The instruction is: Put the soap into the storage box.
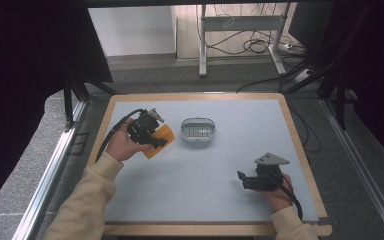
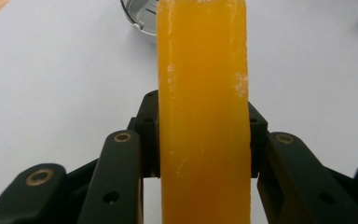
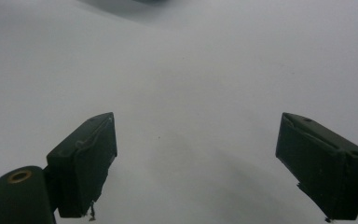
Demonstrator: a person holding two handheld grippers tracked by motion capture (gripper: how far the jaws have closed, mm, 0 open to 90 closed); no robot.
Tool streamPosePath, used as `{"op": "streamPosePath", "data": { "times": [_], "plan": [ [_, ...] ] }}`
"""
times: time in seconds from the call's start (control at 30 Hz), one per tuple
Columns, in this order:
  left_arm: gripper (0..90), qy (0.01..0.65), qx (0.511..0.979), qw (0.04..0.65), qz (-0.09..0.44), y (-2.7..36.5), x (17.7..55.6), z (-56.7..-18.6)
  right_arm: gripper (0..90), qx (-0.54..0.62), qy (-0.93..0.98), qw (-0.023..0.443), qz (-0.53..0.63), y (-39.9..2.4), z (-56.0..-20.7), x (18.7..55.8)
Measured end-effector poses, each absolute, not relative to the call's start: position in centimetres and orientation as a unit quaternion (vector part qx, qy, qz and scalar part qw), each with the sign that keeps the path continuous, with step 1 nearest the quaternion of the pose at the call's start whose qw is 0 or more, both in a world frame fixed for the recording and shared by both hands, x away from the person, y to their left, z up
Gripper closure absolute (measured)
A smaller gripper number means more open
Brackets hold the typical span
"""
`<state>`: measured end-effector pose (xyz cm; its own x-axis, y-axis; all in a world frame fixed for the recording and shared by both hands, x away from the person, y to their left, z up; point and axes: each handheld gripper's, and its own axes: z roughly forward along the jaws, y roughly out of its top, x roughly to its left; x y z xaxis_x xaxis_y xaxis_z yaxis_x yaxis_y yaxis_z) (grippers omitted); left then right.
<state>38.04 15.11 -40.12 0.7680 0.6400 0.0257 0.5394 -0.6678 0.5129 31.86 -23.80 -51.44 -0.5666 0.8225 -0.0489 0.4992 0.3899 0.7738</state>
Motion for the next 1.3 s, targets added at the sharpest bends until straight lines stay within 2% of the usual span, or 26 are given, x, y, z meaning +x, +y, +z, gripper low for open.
{"op": "streamPosePath", "data": {
  "times": [1.3],
  "plan": [
    [61.7,0.278,0.922,0.238,0.127,11.6,41.9,-38.1,12.7,0.411,0.805,0.218,0.368,-23.9,-51.5,31.9]
  ]
}}
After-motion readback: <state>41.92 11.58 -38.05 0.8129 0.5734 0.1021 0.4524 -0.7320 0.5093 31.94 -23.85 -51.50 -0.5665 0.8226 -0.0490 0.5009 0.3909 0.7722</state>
